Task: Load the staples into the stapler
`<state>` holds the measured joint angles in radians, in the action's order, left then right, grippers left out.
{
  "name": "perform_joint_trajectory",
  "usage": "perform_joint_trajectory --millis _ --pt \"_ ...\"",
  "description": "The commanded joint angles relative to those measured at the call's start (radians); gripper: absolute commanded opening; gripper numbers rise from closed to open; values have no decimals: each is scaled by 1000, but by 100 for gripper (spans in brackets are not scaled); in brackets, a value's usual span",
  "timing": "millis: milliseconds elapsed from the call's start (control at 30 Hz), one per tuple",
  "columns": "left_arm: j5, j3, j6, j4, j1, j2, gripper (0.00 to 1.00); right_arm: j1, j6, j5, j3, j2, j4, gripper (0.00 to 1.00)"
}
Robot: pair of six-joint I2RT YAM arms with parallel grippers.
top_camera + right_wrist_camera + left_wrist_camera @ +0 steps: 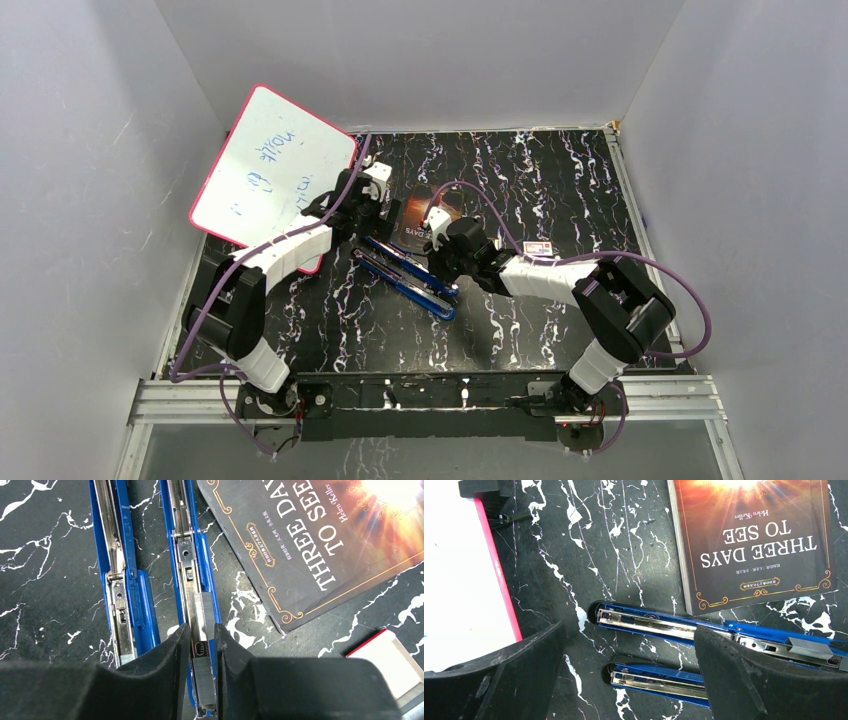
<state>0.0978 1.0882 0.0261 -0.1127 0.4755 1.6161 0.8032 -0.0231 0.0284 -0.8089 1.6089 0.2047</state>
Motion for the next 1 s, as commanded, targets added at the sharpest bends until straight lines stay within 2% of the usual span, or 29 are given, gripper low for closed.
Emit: perform_joint_trajectory --millis 0,133,267,500,967 --pt "11 -1 8 -1 7 -15 97 -15 -53 33 -6 -25 39 33" --pt "10 -1 7 -1 8 -15 97 -51 -119 112 22 -63 98 37" --pt "11 0 7 -1 8 -13 97 -78 -184 146 34 -84 134 46" --pt "8 1 7 -1 8 -11 97 -122 -231 244 28 -34 129 47" --pt "13 -2 9 -3 10 -16 97 -149 -256 309 -10 50 97 47"
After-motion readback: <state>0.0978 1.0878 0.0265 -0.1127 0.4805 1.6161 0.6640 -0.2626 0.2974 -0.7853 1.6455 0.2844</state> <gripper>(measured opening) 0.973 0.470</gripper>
